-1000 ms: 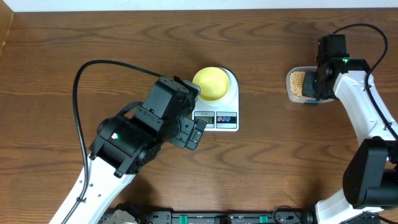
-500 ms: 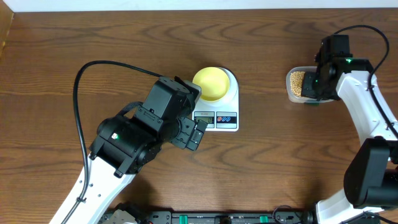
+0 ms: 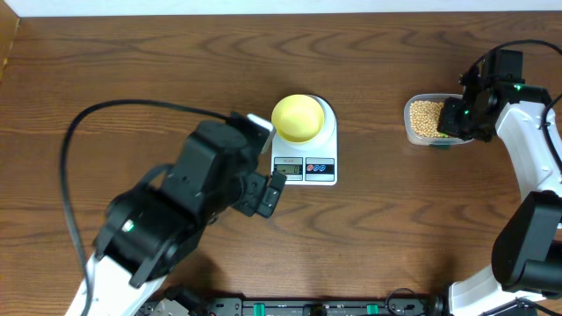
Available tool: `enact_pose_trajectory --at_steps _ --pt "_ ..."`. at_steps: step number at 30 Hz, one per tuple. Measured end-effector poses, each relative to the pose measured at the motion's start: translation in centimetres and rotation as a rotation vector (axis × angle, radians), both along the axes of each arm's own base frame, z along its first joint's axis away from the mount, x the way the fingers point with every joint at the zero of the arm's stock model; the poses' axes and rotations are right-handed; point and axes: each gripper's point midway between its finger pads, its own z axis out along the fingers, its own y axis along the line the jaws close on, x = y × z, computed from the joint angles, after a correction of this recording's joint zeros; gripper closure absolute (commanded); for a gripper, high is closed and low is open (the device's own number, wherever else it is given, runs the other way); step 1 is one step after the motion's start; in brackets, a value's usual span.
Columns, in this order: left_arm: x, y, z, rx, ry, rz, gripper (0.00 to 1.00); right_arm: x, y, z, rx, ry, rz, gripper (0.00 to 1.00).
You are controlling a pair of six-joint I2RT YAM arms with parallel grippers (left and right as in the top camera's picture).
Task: Scoop item into bowl and weigh 50g on scale
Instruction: 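Retract the left arm and lower the scoop over the soybean tub, then dip the scoop into the soybeans with the right gripper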
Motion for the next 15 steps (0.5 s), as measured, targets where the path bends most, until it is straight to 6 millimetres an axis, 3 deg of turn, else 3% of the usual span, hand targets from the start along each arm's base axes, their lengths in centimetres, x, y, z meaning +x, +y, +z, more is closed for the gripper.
enact_pose_trajectory --at_steps 7,15 --pt "-1.2 0.8 2.3 -0.053 -0.076 0.000 0.02 0.4 0.5 0.1 0.021 -0.021 0.025 0.99" --pt "-1.4 1.0 2.5 -0.060 -0.086 0.000 0.02 0.5 0.7 0.2 0.040 -0.029 0.030 0.99"
